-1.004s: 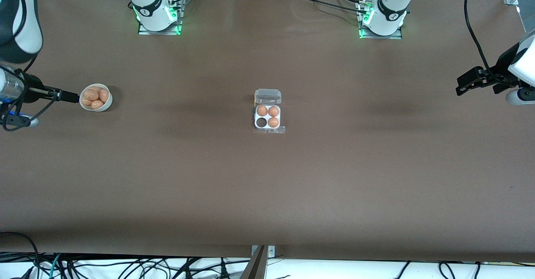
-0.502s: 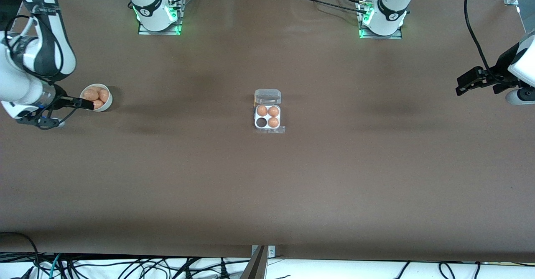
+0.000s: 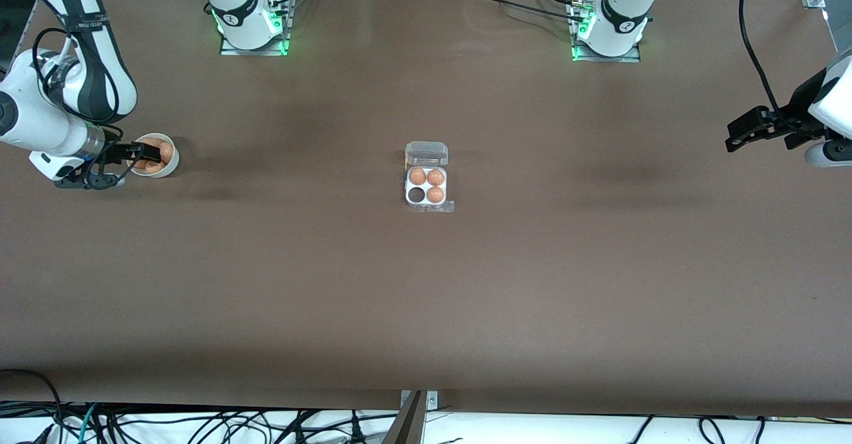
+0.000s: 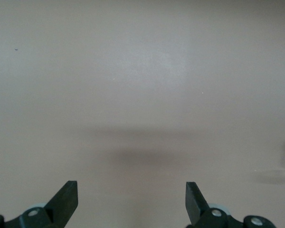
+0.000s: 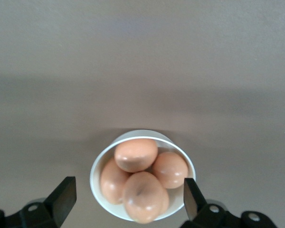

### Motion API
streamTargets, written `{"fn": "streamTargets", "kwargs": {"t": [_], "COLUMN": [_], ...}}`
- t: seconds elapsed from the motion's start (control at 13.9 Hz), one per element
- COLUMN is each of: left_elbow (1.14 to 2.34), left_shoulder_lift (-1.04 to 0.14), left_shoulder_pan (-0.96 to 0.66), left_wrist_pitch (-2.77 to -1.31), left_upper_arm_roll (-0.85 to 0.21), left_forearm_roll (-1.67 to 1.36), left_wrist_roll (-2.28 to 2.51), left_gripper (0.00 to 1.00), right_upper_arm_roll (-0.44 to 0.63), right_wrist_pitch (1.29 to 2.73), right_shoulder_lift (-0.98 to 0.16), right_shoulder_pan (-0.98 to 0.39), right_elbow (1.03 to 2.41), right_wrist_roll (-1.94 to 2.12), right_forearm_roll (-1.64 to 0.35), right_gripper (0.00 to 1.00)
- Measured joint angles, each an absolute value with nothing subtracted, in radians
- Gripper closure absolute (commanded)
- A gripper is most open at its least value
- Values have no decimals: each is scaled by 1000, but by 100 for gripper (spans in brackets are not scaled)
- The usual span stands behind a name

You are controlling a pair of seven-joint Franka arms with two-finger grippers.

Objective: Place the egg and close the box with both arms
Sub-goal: 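Lower the right gripper into the white bowl and grasp a brown egg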

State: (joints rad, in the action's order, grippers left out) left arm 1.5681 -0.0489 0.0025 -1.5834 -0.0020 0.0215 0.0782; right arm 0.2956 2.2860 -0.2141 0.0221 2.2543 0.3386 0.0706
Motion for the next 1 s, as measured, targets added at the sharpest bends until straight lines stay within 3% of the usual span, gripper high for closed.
{"fn": "streamTargets", "kwargs": {"t": [0.22, 0.65, 1.0], "left_elbow": [1568, 1568, 1568], "left_shoulder_lift": [-51, -52, -52], "left_shoulder_pan": [2, 2, 2], "left_wrist_pitch": [-1580, -1574, -1574], "left_upper_arm_roll": [-2, -2, -2], "left_forearm_roll": [22, 22, 22], "left_wrist_roll": [78, 78, 78], "left_gripper": [0, 0, 0], "right_upper_arm_roll": [314, 314, 314], "right_wrist_pitch": [2294, 2285, 2250], "right_shoulder_lift": [-240, -256, -256], "right_shoulder_pan": [22, 22, 22], "right_elbow": [2256, 2262, 2265], "right_wrist_roll": [361, 361, 361], "right_forearm_roll": [71, 71, 71], "right_gripper": [3, 34, 47]}}
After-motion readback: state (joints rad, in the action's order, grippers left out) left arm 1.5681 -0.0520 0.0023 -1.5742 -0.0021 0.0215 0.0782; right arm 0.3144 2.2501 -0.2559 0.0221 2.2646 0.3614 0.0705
